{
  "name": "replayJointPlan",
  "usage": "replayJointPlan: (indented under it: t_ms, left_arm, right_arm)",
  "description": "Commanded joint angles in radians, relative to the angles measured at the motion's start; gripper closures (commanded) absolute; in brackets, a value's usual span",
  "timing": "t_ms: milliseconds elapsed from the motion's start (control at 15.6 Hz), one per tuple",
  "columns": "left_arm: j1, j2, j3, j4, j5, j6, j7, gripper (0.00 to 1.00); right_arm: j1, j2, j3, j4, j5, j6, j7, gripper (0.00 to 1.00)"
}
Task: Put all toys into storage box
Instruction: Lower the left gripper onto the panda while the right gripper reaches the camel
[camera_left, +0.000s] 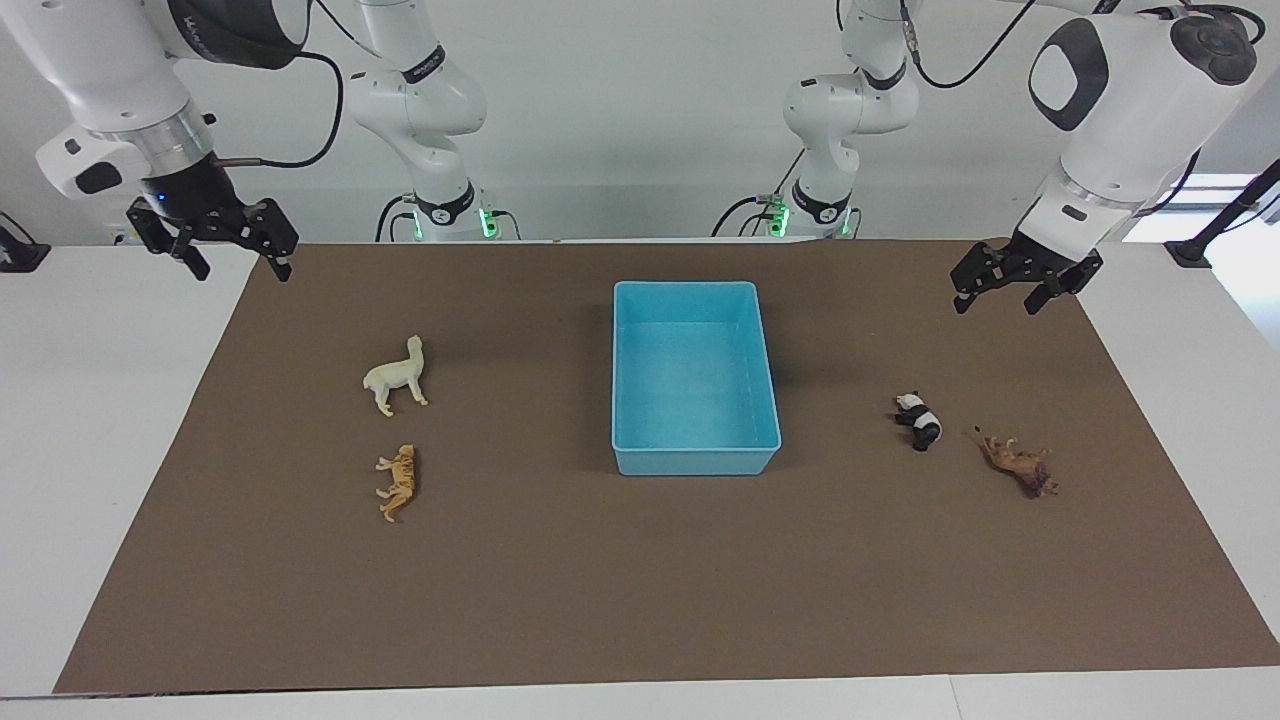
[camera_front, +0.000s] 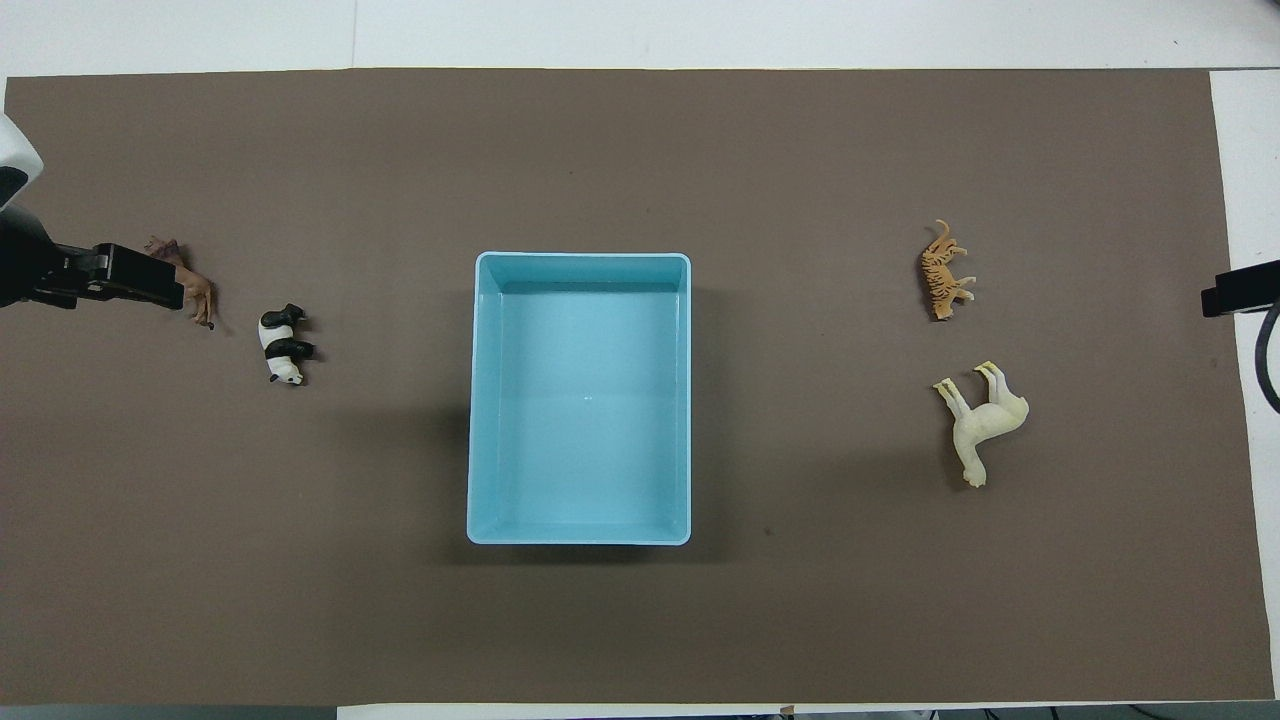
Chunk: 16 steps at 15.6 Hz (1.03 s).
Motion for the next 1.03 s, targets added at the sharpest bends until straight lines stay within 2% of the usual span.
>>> replayJointPlan:
  t_ms: [0, 321, 450, 514, 642, 771, 899, 963]
  left_arm:
    - [-0.015, 0.013, 0.019, 0.026, -0.009, -0.024, 0.013, 0.00]
    - [-0.014, 0.008, 0.019, 0.018, -0.001, -0.017, 0.011, 0.00]
    - [0.001, -0.001, 0.021, 0.000, -0.001, -0.015, -0.051, 0.00]
    - [0.017, -0.010, 0.018, -0.023, -0.001, 0.024, -0.138, 0.00]
    - [0.015, -0.047, 0.014, -0.156, -0.001, 0.226, -0.206, 0.00]
    - [0.017, -0.012, 0.014, -0.197, -0.001, 0.305, -0.205, 0.00]
    - [0.024, 0.031, 0.014, -0.220, -0.001, 0.338, -0.197, 0.00]
    - [0.025, 0.039, 0.014, -0.270, -0.001, 0.397, -0.182, 0.00]
  right_arm:
    - [-0.007, -0.015, 0.010, -0.026, -0.014, 0.017, -0.030, 0.00]
    - [-0.004, -0.017, 0.012, -0.034, 0.013, -0.010, -0.030, 0.00]
    - [-0.004, -0.019, 0.012, -0.039, 0.026, -0.013, -0.030, 0.00]
    - [-0.004, -0.020, 0.010, -0.042, 0.026, -0.014, -0.031, 0.00]
    - [-0.004, -0.019, 0.010, -0.045, 0.024, -0.004, -0.031, 0.00]
    - [-0.005, 0.000, 0.010, -0.071, 0.024, 0.026, -0.033, 0.00]
    - [0.001, 0.017, 0.012, -0.137, 0.026, 0.112, -0.031, 0.00]
    - [0.016, 0.029, 0.012, -0.172, 0.024, 0.156, -0.014, 0.00]
